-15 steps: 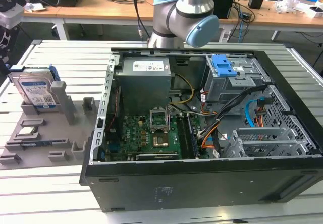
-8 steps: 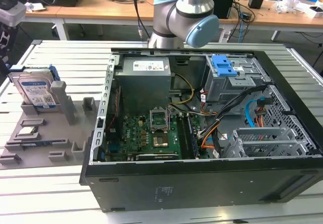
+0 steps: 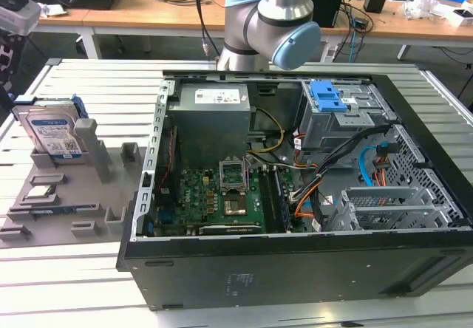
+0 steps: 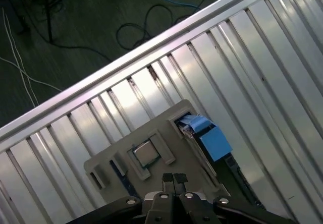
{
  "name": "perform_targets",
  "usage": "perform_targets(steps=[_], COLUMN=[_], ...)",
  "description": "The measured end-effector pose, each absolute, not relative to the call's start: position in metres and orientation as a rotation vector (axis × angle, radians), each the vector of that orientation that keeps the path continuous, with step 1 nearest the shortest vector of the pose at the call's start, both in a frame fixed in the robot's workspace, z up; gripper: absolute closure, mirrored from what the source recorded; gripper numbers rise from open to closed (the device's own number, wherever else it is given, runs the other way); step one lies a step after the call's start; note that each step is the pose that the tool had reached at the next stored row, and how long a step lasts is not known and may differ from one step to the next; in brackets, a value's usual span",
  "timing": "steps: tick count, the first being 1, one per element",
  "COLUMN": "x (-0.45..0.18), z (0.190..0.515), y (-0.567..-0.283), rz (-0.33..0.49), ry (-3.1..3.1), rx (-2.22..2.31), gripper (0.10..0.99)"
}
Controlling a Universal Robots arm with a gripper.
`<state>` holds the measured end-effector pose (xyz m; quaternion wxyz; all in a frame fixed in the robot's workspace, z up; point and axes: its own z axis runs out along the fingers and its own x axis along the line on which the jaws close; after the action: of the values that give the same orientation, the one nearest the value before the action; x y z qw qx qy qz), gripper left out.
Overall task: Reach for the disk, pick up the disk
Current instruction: 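Pick up the disk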
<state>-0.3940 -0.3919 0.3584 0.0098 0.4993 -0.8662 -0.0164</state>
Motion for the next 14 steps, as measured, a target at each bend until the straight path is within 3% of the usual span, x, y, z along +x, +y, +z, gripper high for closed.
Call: perform_targets(steps=[14], x=[-0.394], z=[0.3584], y=[-0.3919], rz=[-0.048], ry=[-2.514], rx=[1.845], gripper=[0.98])
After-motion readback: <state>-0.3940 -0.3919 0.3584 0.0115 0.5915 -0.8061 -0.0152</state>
